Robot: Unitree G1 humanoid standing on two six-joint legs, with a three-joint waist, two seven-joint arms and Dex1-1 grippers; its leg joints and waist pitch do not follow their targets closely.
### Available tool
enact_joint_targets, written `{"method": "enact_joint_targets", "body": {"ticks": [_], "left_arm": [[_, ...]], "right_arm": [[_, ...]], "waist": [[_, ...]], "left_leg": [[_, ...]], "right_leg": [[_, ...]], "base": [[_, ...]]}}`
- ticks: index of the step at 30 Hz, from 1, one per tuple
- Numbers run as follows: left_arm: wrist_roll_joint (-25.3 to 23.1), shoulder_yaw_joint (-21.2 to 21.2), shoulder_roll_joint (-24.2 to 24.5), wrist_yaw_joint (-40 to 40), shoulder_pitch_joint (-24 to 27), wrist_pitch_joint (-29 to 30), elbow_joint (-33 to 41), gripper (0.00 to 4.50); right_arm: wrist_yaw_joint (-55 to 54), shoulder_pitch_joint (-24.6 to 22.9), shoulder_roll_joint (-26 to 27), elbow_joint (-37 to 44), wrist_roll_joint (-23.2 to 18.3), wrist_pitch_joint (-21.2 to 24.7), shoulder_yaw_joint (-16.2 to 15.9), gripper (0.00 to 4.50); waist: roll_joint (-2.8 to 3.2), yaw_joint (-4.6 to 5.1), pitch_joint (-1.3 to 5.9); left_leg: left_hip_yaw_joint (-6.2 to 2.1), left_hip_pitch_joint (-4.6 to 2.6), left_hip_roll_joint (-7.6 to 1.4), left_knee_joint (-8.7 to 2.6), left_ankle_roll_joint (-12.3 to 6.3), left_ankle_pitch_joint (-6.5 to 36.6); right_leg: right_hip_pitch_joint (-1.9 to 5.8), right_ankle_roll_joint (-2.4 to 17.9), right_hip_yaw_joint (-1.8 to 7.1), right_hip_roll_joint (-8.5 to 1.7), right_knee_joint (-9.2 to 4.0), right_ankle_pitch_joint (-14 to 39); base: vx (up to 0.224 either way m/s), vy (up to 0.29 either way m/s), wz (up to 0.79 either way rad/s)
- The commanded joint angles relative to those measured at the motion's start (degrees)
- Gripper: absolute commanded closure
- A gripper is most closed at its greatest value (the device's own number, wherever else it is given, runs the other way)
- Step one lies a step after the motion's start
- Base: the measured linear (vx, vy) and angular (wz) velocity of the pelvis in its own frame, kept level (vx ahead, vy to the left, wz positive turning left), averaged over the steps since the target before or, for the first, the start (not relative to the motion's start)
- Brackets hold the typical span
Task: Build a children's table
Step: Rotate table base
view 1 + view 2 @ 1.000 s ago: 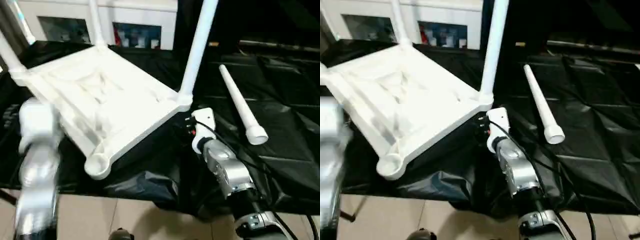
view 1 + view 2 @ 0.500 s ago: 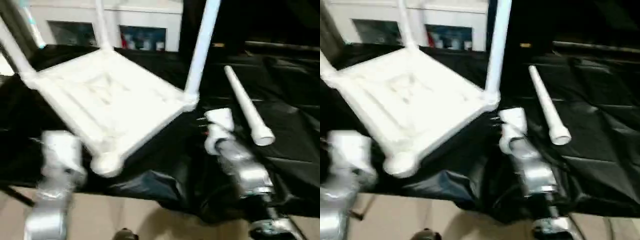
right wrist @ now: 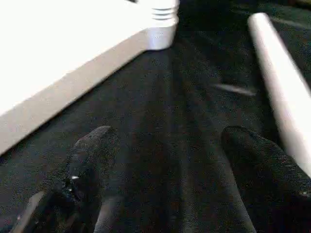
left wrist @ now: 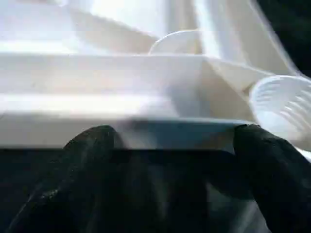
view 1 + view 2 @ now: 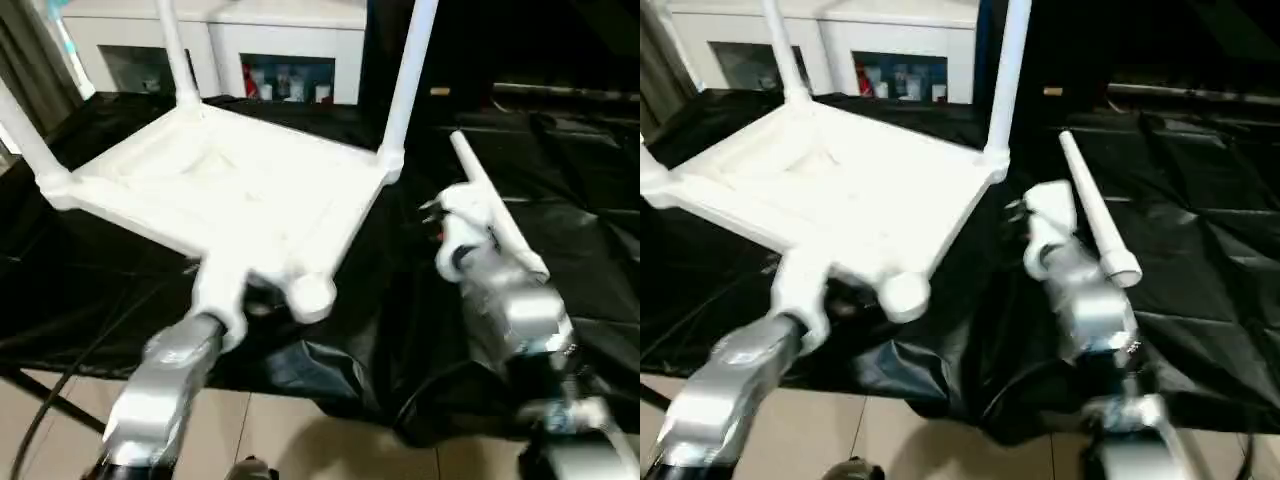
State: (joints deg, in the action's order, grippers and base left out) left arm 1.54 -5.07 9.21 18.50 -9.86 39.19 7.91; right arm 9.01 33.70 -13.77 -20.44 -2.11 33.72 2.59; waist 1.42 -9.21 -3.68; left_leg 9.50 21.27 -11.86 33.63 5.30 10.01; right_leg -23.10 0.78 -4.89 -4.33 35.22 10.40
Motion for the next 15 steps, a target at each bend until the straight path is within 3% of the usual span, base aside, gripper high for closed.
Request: {"method": "enact_joint_targets", "body": {"ticks": [1, 4, 5, 9, 10, 15], "left_arm": [[0.9, -1.1, -0.1, 1.8, -1.4, -2.5, -1.1, 0.09], [2.1, -2.2, 0.2, 4.6, -1.6, -5.5, -1.7, 0.02], [2.7, -3.3, 0.7, 6.8, -1.3, -7.5, -1.8, 0.00], [4.2, -3.6, 1.9, 9.2, -0.2, -7.0, 0.5, 0.00], [4.9, -3.2, 3.5, 10.7, 0.7, -6.6, 2.7, 0.00], [8.9, -2.2, 9.3, 17.4, 3.7, -3.5, 11.0, 0.00]], "right_arm": [[0.2, 2.7, -2.0, -3.0, -0.1, 0.8, 2.1, 0.72], [-0.2, 5.5, -3.7, -6.3, -0.7, 1.8, 3.8, 0.55], [-0.5, 7.7, -5.0, -9.4, -1.2, 2.1, 5.1, 0.35], [1.6, 14.2, -8.2, -21.0, -0.7, 2.1, 4.9, 0.14], [2.2, 17.0, -9.1, -27.3, -0.7, 0.3, 5.0, 0.14], [4.0, 22.5, -10.5, -38.3, 1.3, -2.7, 3.7, 0.14]], "waist": [[0.42, 0.40, 4.54], [0.35, 0.56, 4.78], [0.34, 0.58, 4.74], [0.52, 0.85, 4.66], [0.53, 0.95, 4.74], [0.19, 1.42, 3.75]], "left_leg": [[-0.27, -0.32, -0.67, -3.46, 1.19, 9.6], [-0.08, -0.32, -0.49, -3.09, 0.47, 8.3], [-0.14, -0.26, -0.50, -3.15, 0.28, 8.2], [0.00, -0.24, -0.52, -2.98, 0.48, 10.4], [-0.06, -0.31, -0.63, -2.93, 0.35, 10.9], [-0.11, 0.08, -0.59, -3.08, -0.60, 11.7]], "right_leg": [[2.94, 7.1, 2.82, -3.18, -3.86, 6.9], [3.03, 8.4, 2.81, -3.12, -3.66, 5.4], [3.05, 8.7, 2.75, -3.17, -3.67, 5.6], [3.16, 10.8, 2.54, -3.23, -3.49, 6.6], [3.16, 11.2, 2.50, -3.41, -3.45, 7.0], [2.99, 12.3, 2.36, -3.51, -3.48, 9.5]], "base": [[0.000, 0.000, 0.00], [0.000, 0.000, 0.00], [0.000, 0.000, 0.00], [0.000, 0.000, 0.00], [0.000, 0.000, 0.00], [0.000, 0.000, 0.00]]}}
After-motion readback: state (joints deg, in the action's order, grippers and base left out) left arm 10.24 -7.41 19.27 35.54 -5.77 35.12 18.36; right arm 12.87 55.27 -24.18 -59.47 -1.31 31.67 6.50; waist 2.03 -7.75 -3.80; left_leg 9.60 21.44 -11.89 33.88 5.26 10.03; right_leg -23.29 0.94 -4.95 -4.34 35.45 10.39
